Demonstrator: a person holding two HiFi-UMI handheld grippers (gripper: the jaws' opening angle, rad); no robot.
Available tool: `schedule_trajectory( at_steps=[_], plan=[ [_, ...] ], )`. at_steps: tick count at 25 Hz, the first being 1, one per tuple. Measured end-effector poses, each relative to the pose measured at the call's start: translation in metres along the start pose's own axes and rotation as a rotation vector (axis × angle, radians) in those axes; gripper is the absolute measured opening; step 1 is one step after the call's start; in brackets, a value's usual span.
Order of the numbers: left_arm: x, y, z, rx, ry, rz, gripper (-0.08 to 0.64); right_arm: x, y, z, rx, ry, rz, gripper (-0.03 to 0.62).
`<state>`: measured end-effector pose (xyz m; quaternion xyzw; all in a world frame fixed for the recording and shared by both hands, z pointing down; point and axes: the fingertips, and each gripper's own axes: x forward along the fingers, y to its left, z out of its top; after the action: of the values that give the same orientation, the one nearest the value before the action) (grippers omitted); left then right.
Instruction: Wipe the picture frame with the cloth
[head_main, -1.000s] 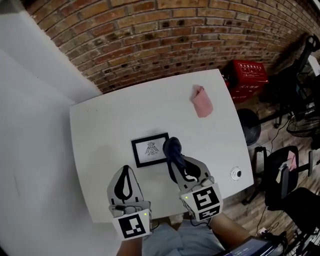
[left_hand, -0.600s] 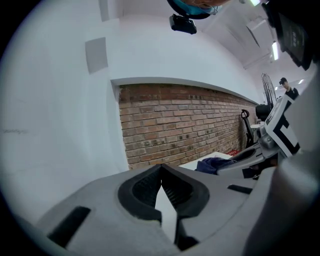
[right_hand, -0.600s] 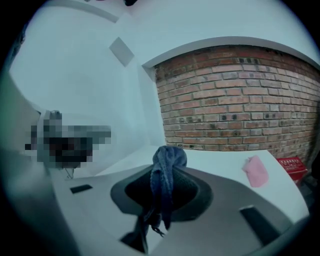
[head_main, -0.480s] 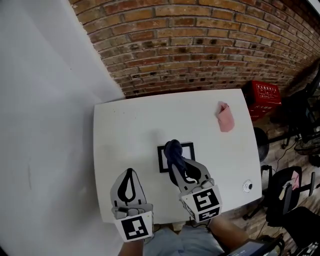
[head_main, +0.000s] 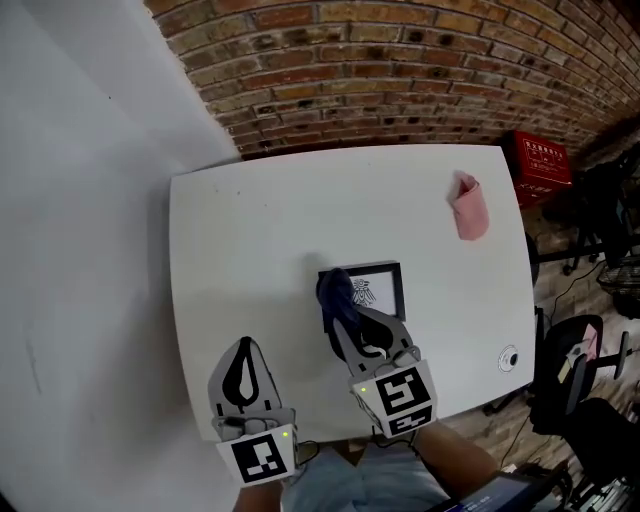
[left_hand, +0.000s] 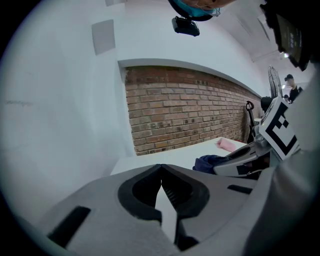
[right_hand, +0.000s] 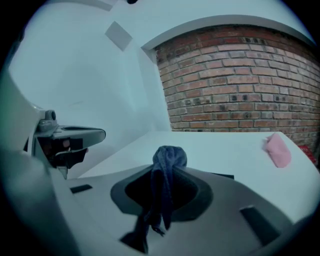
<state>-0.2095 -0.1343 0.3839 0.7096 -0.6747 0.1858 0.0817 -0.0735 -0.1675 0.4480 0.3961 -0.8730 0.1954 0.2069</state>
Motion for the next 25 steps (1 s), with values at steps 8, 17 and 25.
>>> schedule_trajectory(
  at_steps=[8, 17, 25],
  plan=[
    [0.010, 0.001, -0.036, -0.018, 0.070, -0.005, 0.009, 0.022, -0.010, -0.034, 0.033, 0.064, -0.013, 0.077],
    [0.016, -0.001, -0.040, -0.022, 0.090, -0.011, 0.009, 0.023, -0.015, -0.039, 0.048, 0.080, -0.032, 0.077],
    [0.023, -0.012, -0.035, 0.016, 0.073, -0.034, 0.009, 0.017, -0.028, -0.043, 0.070, 0.081, -0.054, 0.077]
  ],
)
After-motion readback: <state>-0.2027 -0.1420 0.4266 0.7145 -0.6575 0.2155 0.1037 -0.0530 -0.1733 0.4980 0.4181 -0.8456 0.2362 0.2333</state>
